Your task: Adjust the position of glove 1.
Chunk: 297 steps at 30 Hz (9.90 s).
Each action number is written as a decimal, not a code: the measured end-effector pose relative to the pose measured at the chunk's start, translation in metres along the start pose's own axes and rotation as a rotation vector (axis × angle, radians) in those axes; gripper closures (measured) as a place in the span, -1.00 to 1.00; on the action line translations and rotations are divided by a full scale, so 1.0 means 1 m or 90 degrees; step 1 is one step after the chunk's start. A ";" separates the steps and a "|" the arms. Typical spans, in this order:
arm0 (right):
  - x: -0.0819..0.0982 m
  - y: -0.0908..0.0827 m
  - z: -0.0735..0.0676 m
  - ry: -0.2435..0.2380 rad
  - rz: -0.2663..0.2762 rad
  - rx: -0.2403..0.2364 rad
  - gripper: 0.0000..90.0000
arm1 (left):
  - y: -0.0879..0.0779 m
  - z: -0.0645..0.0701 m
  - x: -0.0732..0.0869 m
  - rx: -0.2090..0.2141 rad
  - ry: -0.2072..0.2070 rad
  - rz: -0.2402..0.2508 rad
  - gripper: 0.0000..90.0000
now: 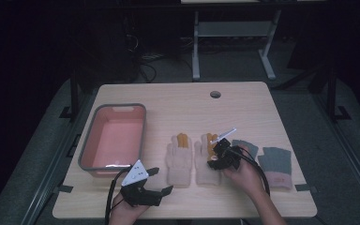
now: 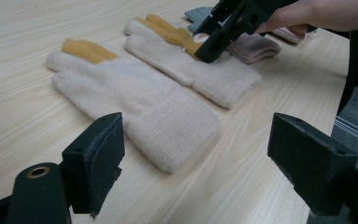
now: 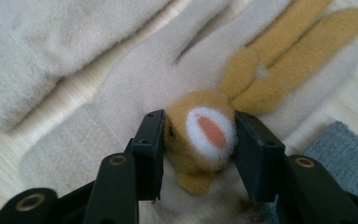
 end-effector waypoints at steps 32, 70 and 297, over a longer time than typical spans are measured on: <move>-0.030 -0.033 -0.010 -0.020 -0.007 -0.007 0.39 | -0.004 -0.002 -0.002 -0.010 -0.005 0.008 -0.58; -0.097 -0.013 -0.062 -0.100 -0.013 -0.083 0.38 | -0.006 -0.007 -0.001 -0.018 -0.010 0.002 -0.58; -0.084 -0.055 -0.039 0.240 0.219 -0.313 0.79 | 0.019 -0.063 -0.106 0.128 -0.198 -0.098 0.60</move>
Point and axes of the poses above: each handheld gripper's, and its own axes: y roughly forward along the jaws, x roughly out of its underside, z roughly to its right, the point moved 3 cm from there along y, roughly forward along the jaws, and after that the axes turned 3 degrees about z, right-handed, at the moved point
